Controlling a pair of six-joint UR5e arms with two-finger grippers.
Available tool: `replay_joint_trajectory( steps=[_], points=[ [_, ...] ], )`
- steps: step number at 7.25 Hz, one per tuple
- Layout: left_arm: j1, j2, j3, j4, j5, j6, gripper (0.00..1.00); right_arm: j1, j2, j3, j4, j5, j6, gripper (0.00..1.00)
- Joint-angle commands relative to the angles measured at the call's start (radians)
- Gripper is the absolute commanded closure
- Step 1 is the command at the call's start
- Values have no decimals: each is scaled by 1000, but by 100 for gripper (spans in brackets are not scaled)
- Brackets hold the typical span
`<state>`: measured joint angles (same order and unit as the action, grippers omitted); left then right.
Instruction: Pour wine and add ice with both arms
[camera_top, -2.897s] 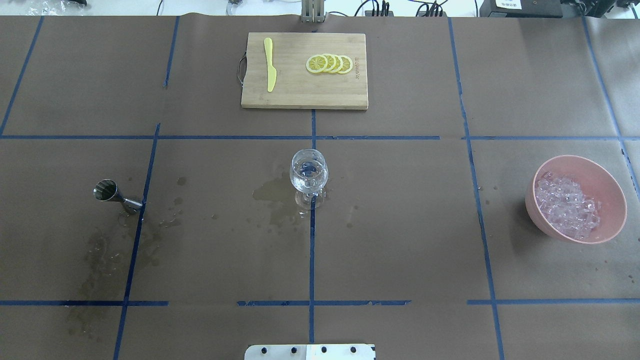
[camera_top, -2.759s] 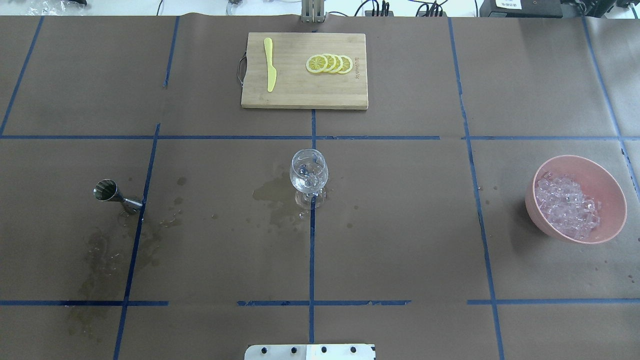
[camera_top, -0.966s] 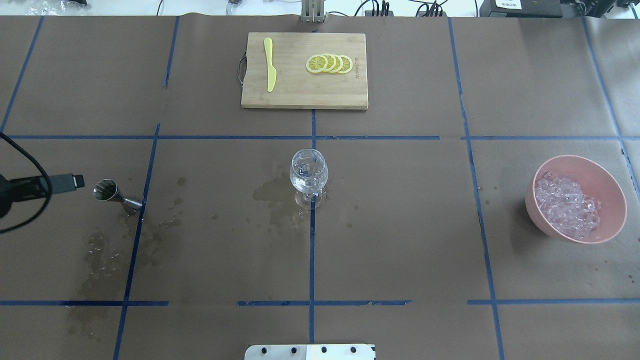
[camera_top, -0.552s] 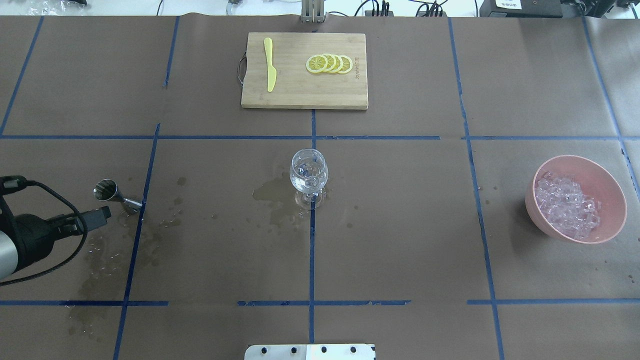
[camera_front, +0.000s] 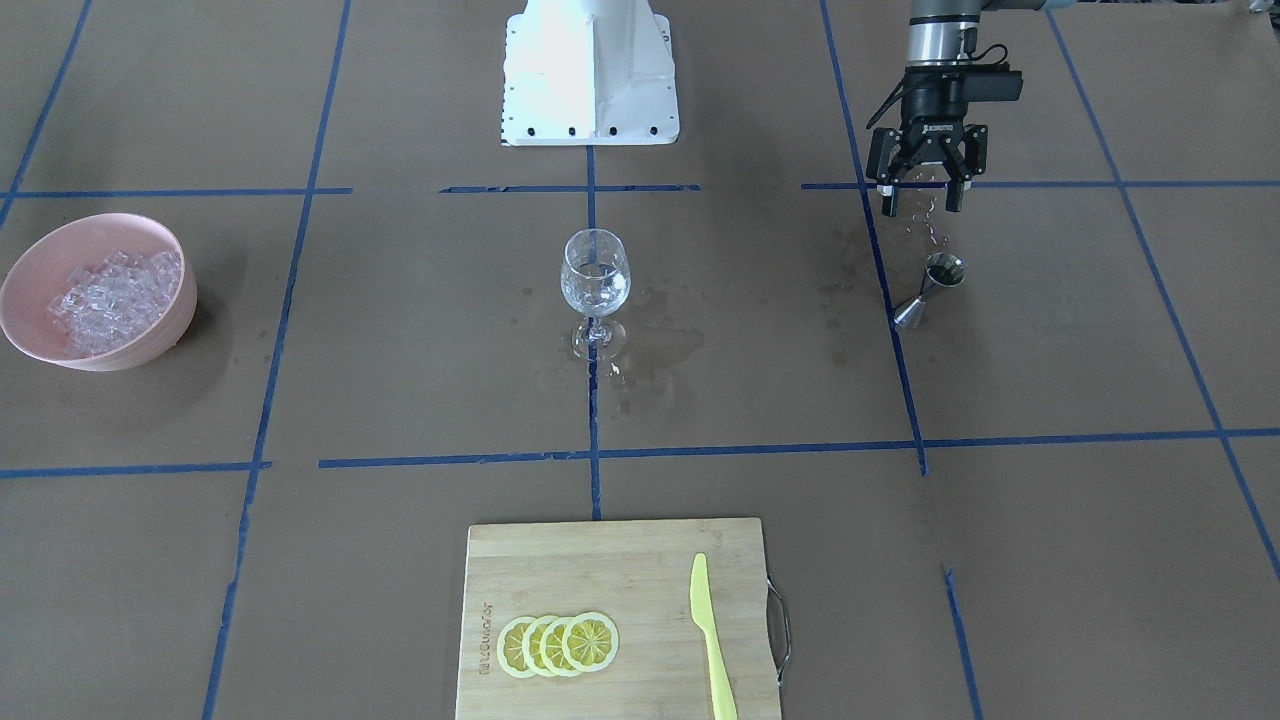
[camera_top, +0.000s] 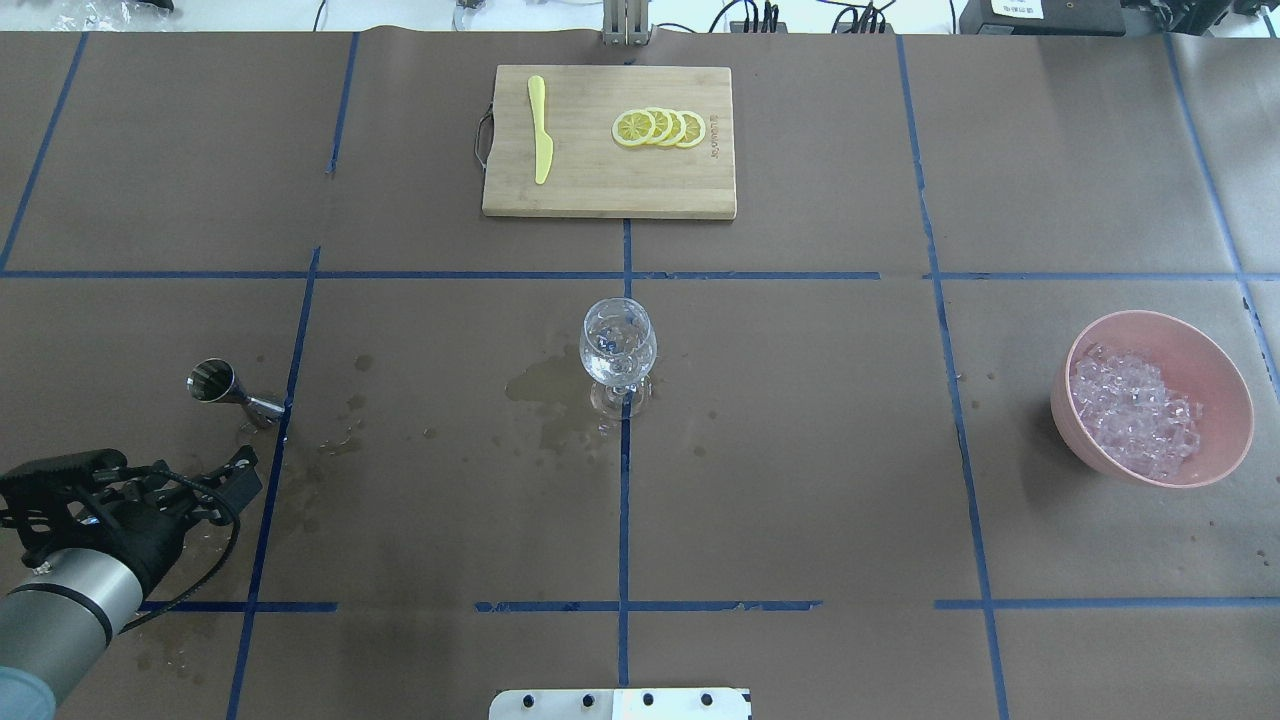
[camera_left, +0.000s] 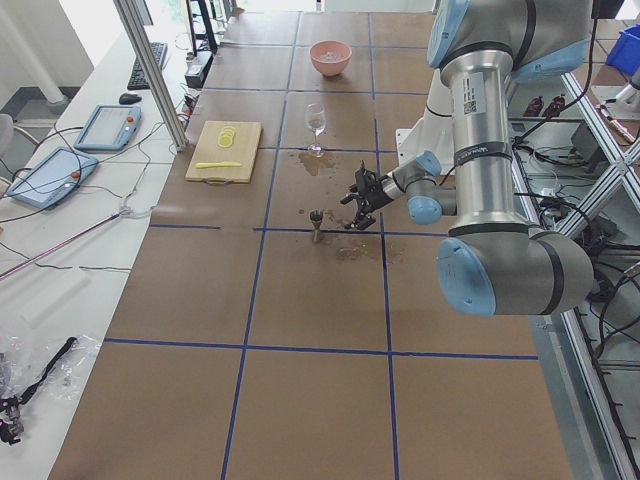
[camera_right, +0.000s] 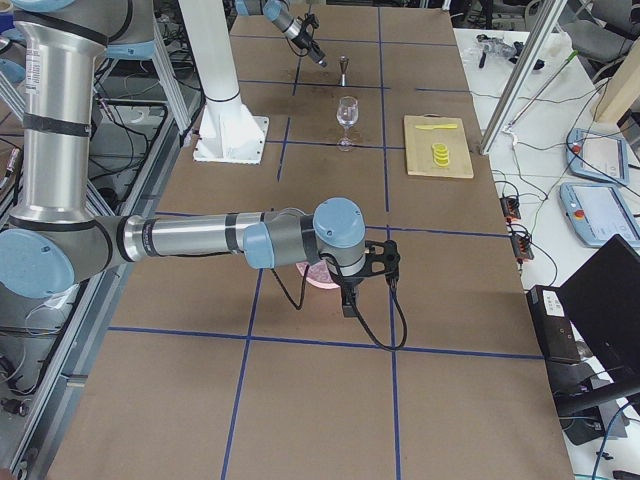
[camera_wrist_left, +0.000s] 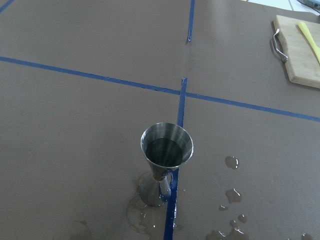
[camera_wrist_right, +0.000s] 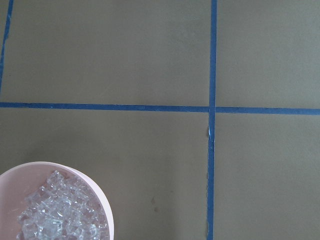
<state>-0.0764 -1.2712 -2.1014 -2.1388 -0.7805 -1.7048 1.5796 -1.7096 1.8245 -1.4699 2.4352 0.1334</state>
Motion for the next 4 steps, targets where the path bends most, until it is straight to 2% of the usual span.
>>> replay_joint_trajectory(
  steps=[1, 4],
  points=[
    [9, -77, 127, 4, 171, -39, 4, -4, 7, 9, -1, 2, 28, 0],
    [9, -155, 260, 2, 321, -58, 7, -4, 7, 22, -1, 2, 43, 0]
  ],
)
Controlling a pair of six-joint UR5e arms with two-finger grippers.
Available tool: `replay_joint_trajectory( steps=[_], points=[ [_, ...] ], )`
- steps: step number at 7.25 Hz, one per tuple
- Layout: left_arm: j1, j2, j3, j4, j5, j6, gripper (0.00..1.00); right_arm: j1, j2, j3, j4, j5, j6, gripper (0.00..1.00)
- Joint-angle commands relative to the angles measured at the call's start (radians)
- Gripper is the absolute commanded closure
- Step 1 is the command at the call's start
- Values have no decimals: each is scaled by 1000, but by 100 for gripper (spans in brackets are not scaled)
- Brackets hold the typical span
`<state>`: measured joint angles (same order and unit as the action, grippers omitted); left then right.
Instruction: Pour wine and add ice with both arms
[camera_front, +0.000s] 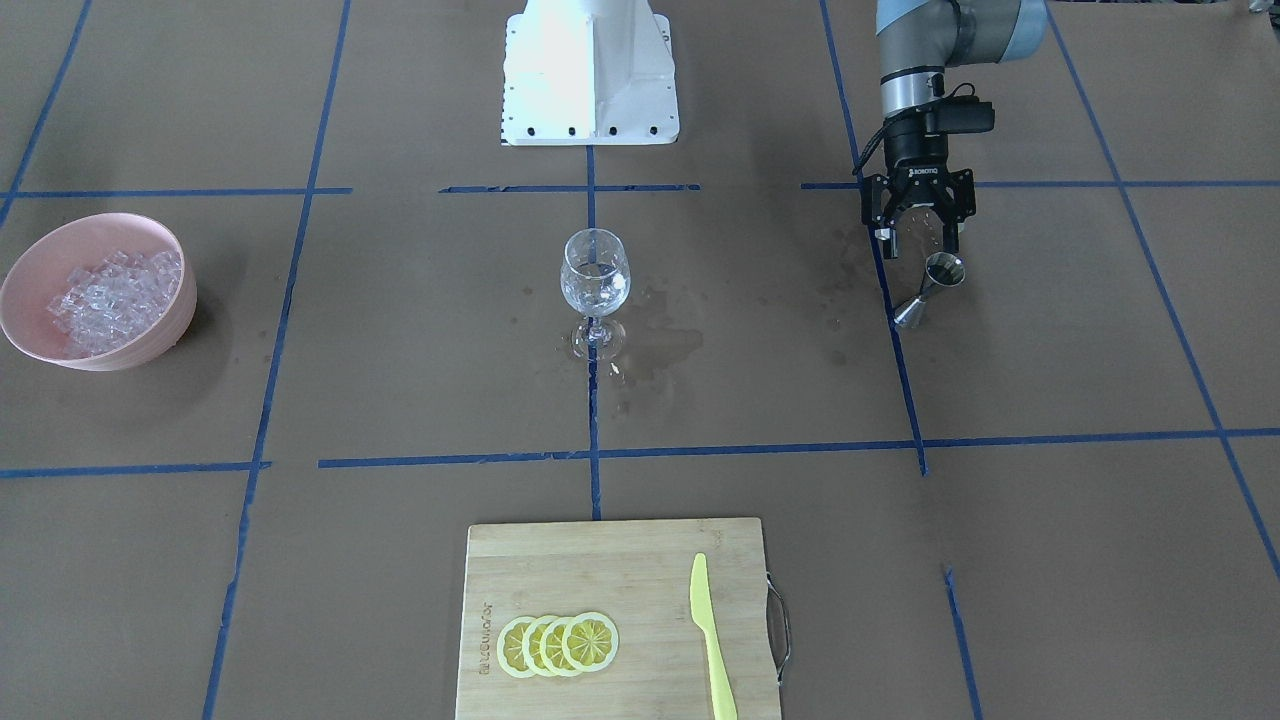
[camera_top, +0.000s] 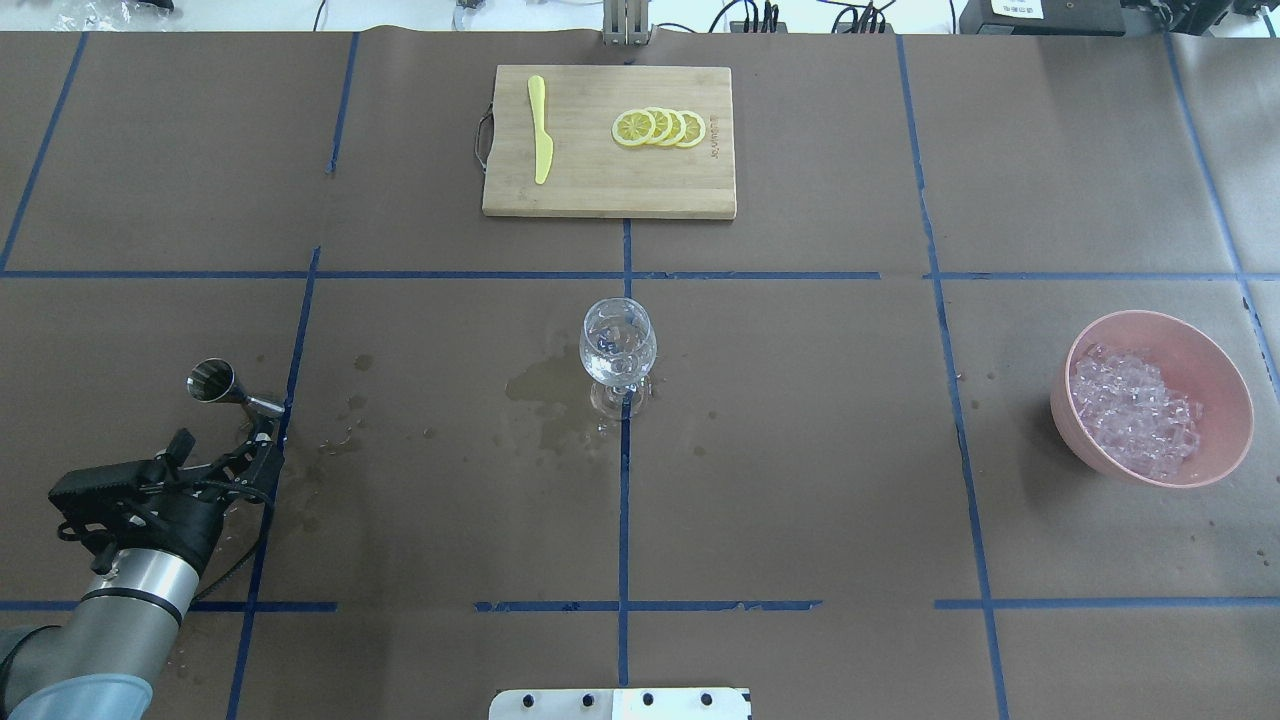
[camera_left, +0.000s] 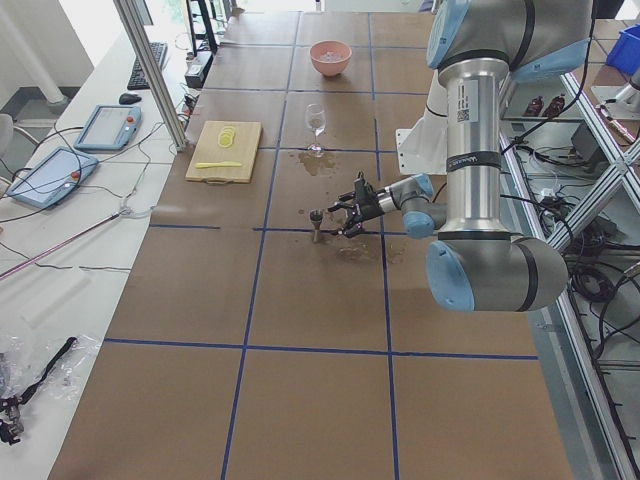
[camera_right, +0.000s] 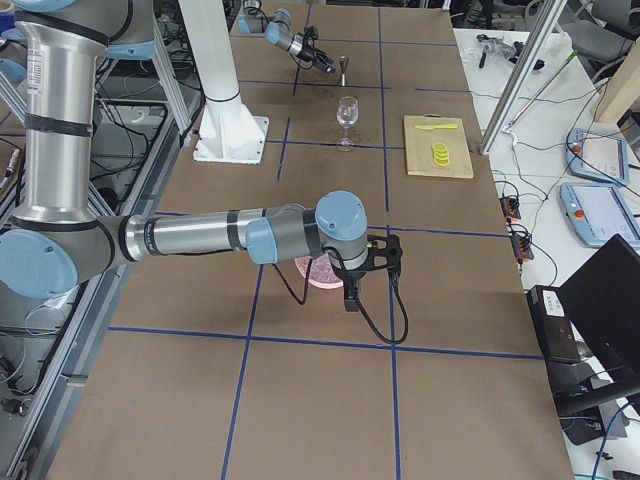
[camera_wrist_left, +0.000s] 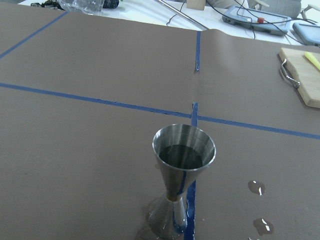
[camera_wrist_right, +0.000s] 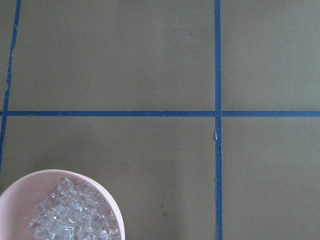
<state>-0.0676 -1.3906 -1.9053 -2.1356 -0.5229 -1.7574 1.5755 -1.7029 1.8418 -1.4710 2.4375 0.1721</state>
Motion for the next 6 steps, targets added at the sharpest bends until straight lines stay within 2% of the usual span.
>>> replay_joint_trajectory(
  steps=[1, 3, 6],
  points=[
    [0, -75, 105, -1, 108, -5, 7, 0, 0, 5, 0, 0, 4, 0],
    [-8, -108, 140, -1, 161, -5, 11, 0, 0, 8, 0, 0, 4, 0],
    [-57, -108, 172, -1, 172, -5, 13, 0, 0, 13, 0, 0, 4, 0]
  ],
)
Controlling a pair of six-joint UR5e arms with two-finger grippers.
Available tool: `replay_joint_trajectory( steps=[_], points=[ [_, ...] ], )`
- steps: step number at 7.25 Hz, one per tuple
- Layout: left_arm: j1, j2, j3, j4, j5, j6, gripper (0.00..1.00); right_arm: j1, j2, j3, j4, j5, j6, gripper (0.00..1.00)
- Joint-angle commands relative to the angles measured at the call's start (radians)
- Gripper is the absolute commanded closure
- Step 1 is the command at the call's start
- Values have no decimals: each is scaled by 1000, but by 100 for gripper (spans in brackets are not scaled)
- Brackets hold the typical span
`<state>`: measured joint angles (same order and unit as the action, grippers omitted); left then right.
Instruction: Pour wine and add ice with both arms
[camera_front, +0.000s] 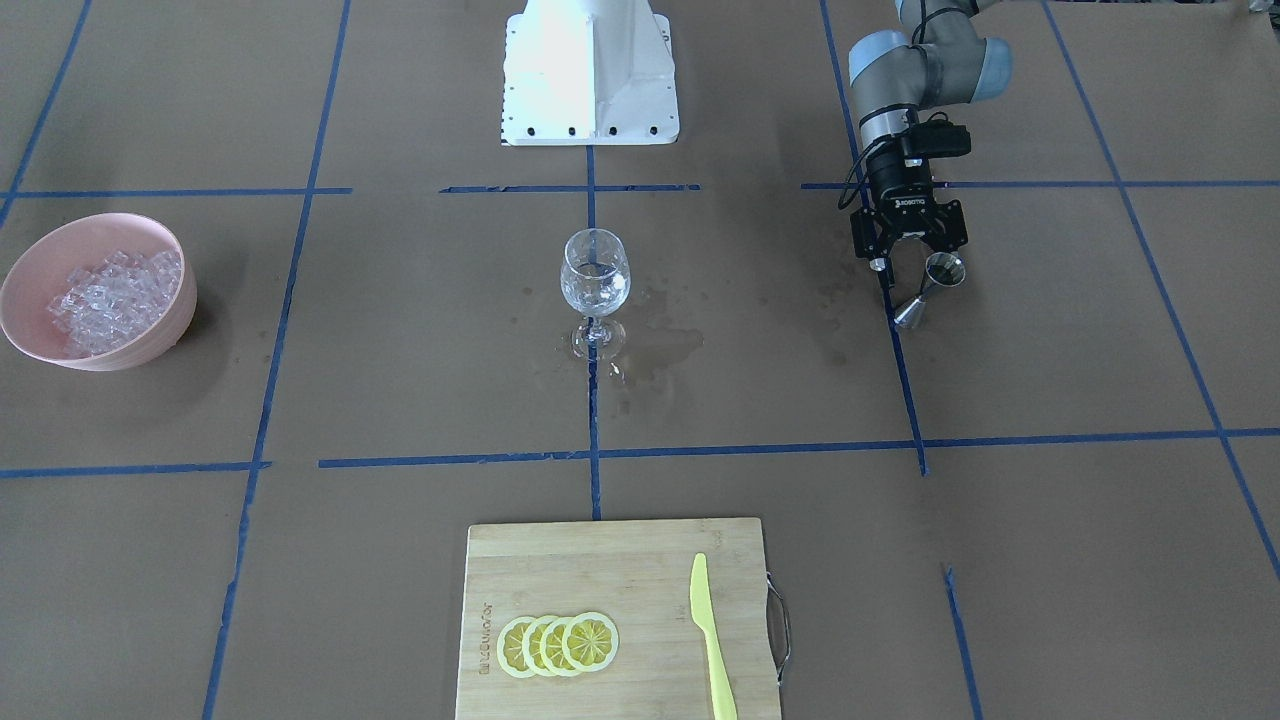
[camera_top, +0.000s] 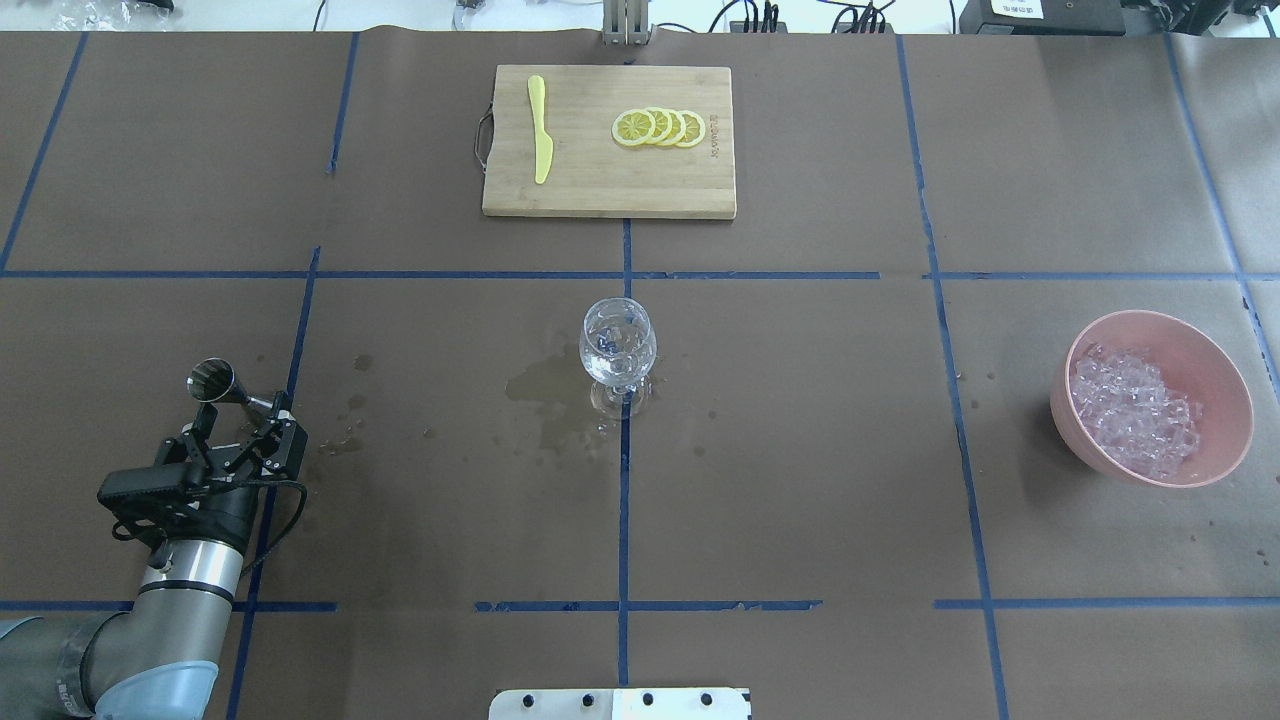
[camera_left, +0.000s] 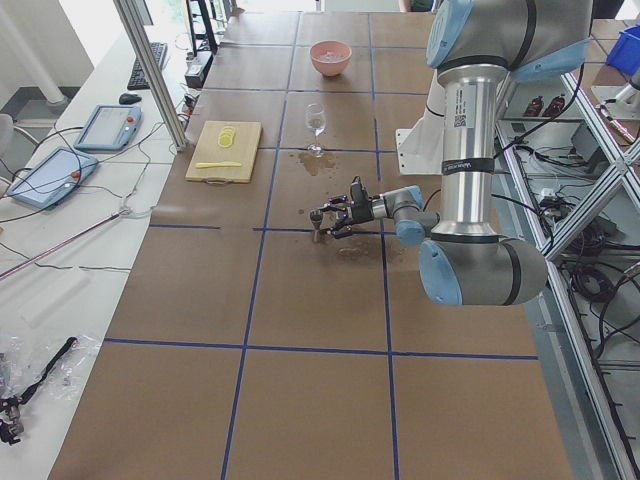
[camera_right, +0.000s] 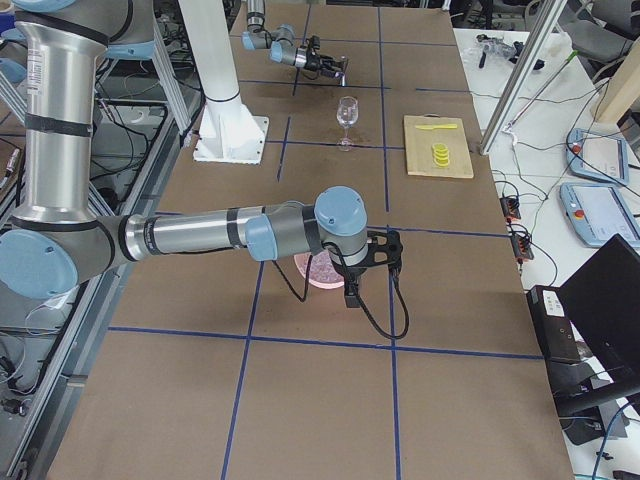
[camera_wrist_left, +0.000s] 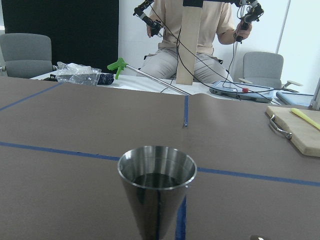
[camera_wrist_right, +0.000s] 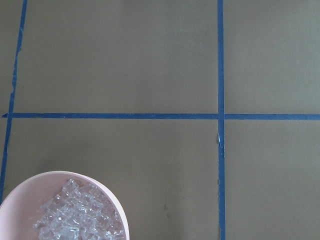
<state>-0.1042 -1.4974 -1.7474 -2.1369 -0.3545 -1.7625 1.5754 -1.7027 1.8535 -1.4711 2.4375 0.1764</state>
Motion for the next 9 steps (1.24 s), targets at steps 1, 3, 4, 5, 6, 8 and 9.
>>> replay_joint_trajectory(
  steps=[1, 3, 4, 5, 6, 8, 9],
  points=[
    [-26, -1, 16, 0, 3, 2, 14, 0, 0, 1, 0, 0, 0, 0],
    [-26, -10, 28, 0, 2, 2, 17, 0, 0, 1, 0, 0, 2, 0],
    [-26, -32, 52, -2, 2, 2, 17, 0, 0, 0, 0, 0, 2, 0],
    [-25, -47, 72, -2, 2, 2, 17, 0, -2, 0, 0, 0, 2, 0],
    [-25, -47, 78, -2, 2, 2, 17, 0, -2, 0, 0, 1, 2, 0],
    [-26, -47, 80, -3, 0, 2, 23, 0, -3, 1, 0, 0, 2, 0],
    [-26, -47, 78, -8, 0, 2, 38, 0, -5, 0, 0, 0, 2, 0]
  ],
)
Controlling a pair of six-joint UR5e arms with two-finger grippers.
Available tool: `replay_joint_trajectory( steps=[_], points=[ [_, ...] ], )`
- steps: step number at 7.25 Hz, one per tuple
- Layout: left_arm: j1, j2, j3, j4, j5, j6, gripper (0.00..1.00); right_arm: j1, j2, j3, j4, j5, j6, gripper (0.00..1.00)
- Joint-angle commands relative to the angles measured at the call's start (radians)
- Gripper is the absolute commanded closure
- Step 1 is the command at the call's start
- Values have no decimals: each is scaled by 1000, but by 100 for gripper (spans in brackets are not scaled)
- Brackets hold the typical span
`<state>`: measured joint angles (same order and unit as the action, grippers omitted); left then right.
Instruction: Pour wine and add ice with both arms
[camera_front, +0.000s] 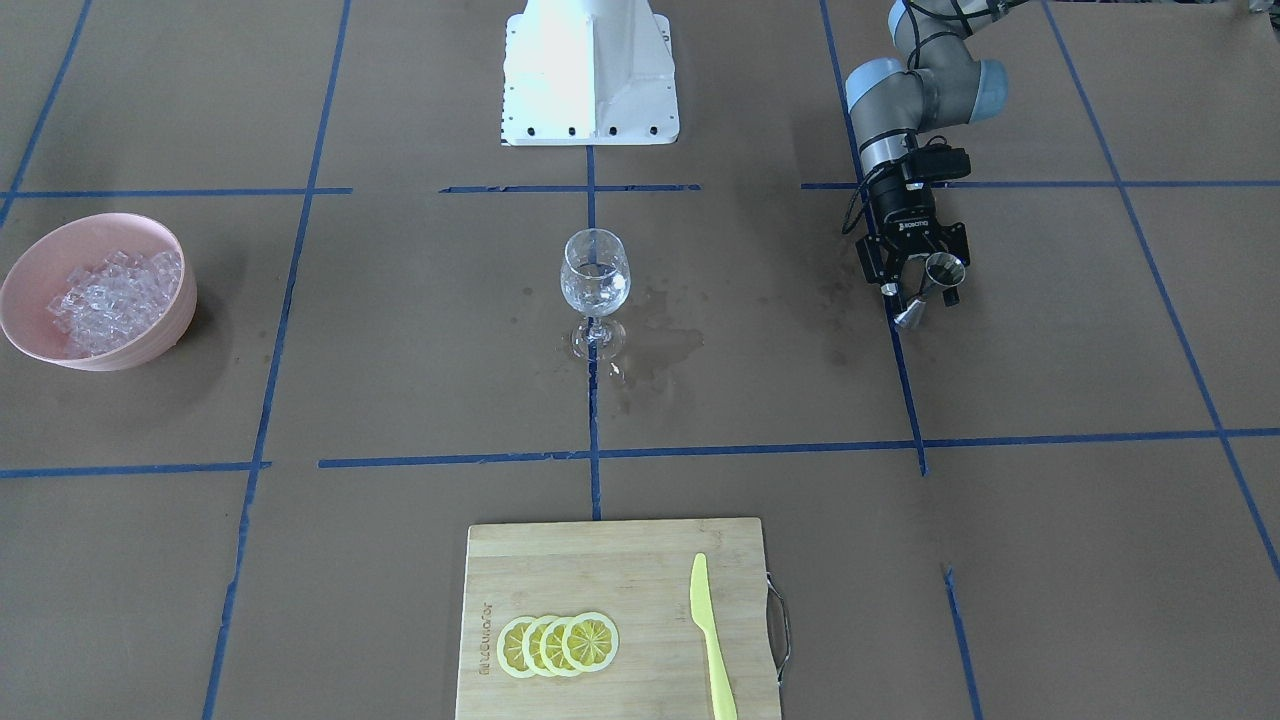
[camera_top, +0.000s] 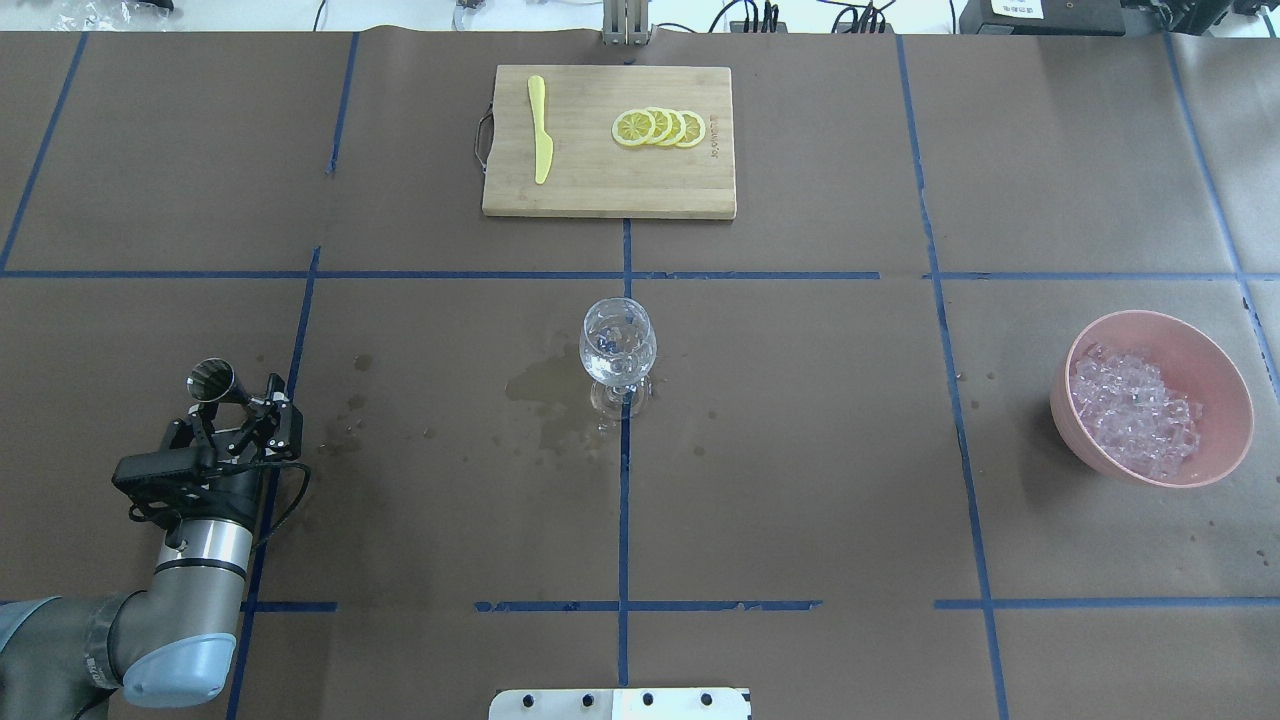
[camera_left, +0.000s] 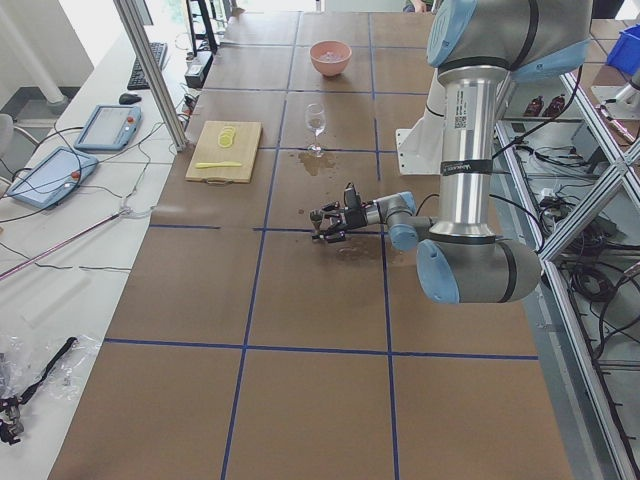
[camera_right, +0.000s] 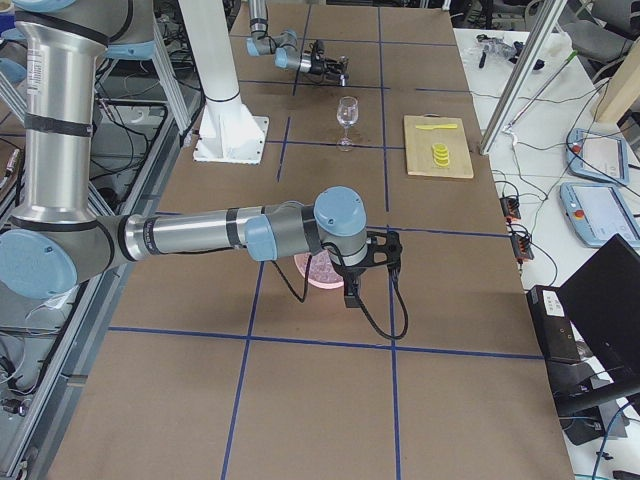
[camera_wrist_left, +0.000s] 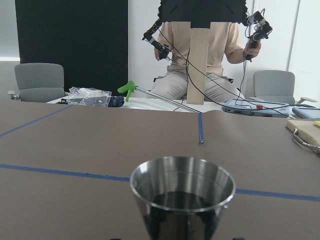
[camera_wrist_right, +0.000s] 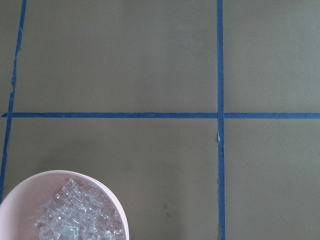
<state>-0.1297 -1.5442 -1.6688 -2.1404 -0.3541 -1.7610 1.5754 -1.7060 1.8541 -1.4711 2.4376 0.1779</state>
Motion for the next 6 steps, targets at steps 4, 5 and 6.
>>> replay_joint_trajectory(
  steps=[4, 5, 6],
  points=[
    [-7, 6, -32, -7, 0, -2, 100, 0, -3, 1, 0, 1, 15, 0],
    [-8, 21, -101, -7, 0, 12, 100, 0, -3, 1, 0, 1, 15, 0],
    [-10, 23, -136, -6, 0, 23, 100, 0, -7, 2, 0, 1, 15, 0]
  ],
)
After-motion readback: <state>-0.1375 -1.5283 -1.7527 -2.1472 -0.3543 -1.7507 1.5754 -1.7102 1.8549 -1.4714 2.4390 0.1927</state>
